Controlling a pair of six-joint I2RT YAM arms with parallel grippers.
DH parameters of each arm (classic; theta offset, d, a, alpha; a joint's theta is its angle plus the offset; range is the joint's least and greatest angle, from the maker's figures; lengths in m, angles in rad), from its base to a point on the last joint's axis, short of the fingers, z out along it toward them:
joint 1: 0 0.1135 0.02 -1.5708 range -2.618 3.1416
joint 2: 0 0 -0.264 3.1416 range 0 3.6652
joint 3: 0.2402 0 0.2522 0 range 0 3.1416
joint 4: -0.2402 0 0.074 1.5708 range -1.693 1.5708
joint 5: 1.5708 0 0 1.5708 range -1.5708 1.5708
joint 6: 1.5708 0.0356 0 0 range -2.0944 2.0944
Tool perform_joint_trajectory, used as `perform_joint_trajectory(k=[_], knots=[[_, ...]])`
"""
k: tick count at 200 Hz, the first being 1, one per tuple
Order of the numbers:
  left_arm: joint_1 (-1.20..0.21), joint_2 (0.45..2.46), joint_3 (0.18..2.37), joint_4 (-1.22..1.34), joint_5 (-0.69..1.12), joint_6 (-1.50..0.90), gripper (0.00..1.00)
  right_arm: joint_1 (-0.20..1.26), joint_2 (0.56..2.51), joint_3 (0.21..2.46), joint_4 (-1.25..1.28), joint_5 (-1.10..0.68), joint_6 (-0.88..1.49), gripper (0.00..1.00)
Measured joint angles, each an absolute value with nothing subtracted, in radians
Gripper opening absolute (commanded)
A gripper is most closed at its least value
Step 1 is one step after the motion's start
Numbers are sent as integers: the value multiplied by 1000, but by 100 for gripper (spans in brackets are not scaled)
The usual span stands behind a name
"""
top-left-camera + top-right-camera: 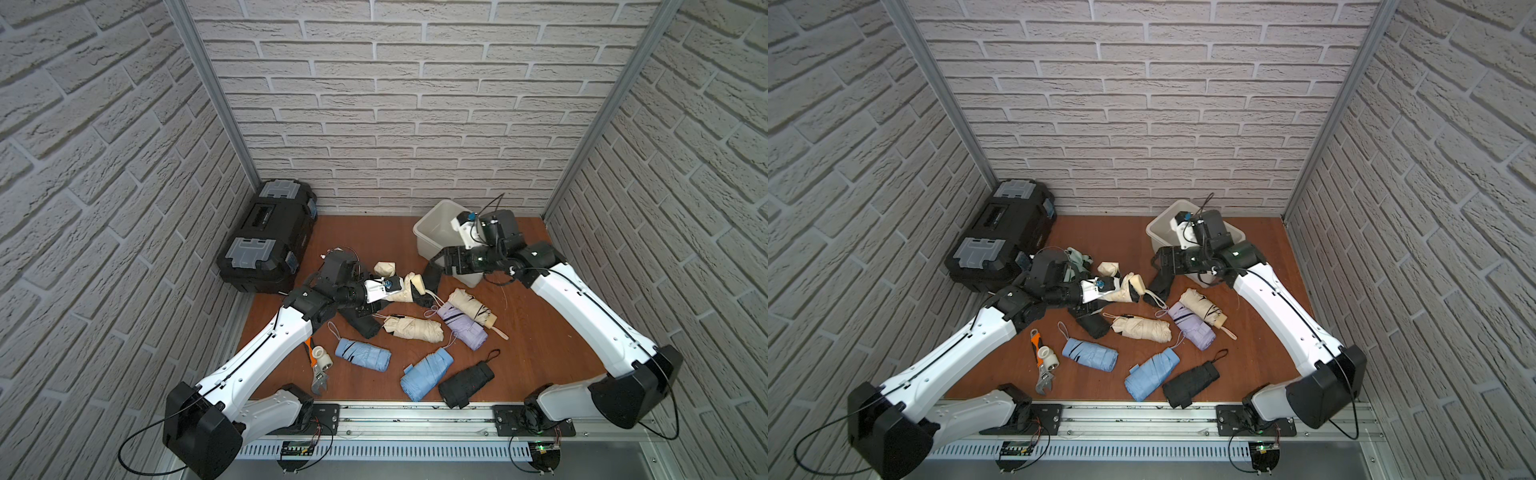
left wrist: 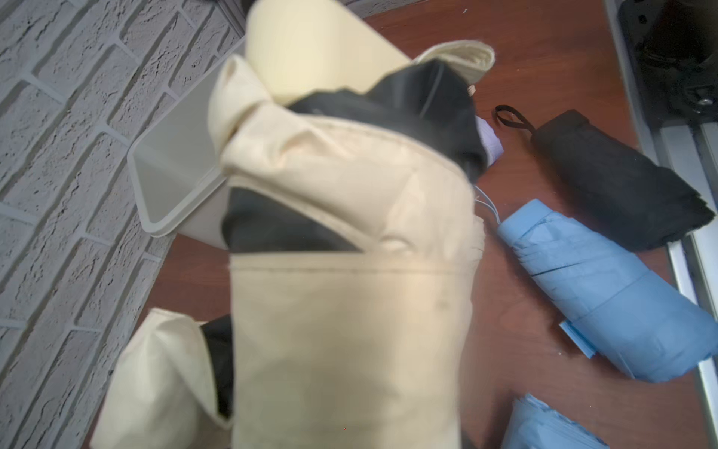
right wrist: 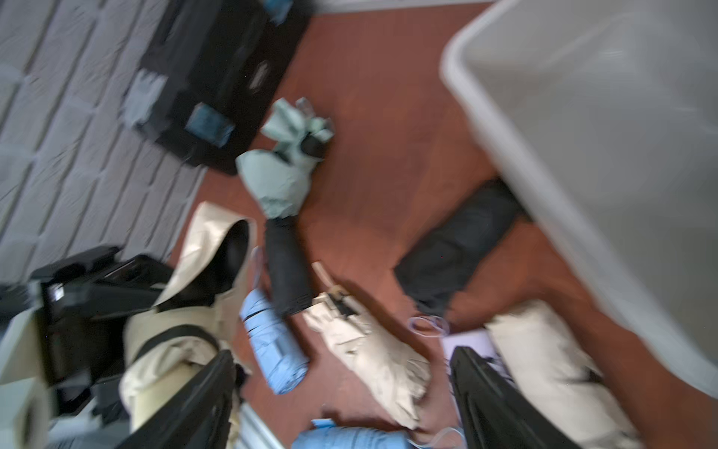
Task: Put the umbrella into the storage box
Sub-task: Move the storage box to the center of the board.
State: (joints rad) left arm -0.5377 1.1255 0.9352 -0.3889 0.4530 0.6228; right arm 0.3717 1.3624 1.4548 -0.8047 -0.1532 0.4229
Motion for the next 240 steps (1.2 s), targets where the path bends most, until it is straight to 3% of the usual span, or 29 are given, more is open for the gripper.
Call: perform_joint_trajectory(k=[44, 102, 145, 213, 240], knots=[[-538, 1145, 899, -203, 373, 333, 0, 223, 1301, 1454, -930, 275, 550, 89], [-538, 1166, 899, -73, 220, 25, 0, 205, 1562, 1472, -909, 327, 597, 88], [-538, 1166, 899, -47, 166, -84, 0, 187, 1680, 1472, -862, 300, 624, 74], [-538, 1187, 899, -38, 118, -140, 0, 161, 1769, 1481, -796, 283, 609, 33], [-538, 1188, 915, -55, 86, -160, 0, 157, 1802, 1509, -788, 267, 592, 23]])
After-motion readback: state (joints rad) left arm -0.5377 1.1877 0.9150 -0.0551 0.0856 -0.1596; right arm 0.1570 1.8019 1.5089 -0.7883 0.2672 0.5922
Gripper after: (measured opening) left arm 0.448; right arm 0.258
